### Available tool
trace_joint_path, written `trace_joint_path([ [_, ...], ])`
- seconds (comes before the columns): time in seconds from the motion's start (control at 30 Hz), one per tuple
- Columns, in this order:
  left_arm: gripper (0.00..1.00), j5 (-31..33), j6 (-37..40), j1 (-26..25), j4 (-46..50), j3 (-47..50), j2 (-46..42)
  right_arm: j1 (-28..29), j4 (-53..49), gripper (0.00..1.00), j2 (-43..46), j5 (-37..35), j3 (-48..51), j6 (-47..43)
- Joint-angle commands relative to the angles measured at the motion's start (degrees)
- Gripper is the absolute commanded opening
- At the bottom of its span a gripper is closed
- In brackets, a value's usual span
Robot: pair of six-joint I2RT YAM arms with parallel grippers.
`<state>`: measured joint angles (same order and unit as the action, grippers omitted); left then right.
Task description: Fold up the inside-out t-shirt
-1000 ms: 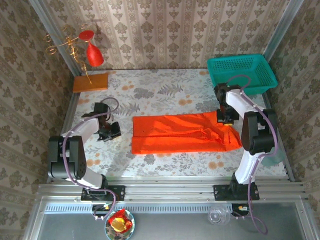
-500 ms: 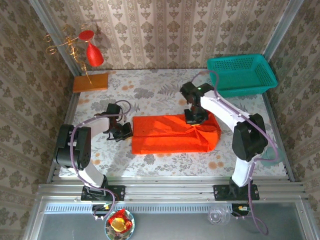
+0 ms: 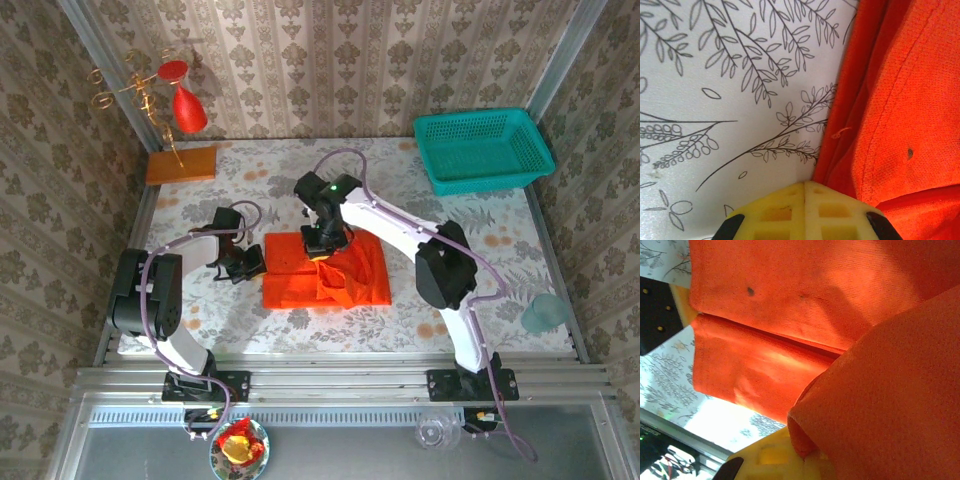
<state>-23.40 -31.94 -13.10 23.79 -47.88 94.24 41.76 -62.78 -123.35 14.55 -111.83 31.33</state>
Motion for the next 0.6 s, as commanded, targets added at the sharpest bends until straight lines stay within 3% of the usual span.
trace_joint_path([
  [0.0, 0.00, -3.9, -0.4, -2.5, -5.2, 1.5, 2.6, 0.2, -0.6, 0.00, -3.0, 3.1, -3.9, 1.9],
  [0.37, 0.00, -3.1, 0.1, -2.9, -4.7, 1.9, 1.9, 0.3, 0.0, 0.00, -10.6, 3.0, -12.9, 2.9],
  [0.5, 0.00, -2.1, 0.8, -3.0, -3.4, 1.6, 1.0, 0.3, -0.9, 0.02, -12.9, 2.2, -15.8, 2.9],
  [0.57, 0.00, -1.5, 1.4, -3.0, -1.4, 1.1, 0.0, 0.3, -1.3, 0.08, -13.1, 1.8, -17.0, 2.9],
])
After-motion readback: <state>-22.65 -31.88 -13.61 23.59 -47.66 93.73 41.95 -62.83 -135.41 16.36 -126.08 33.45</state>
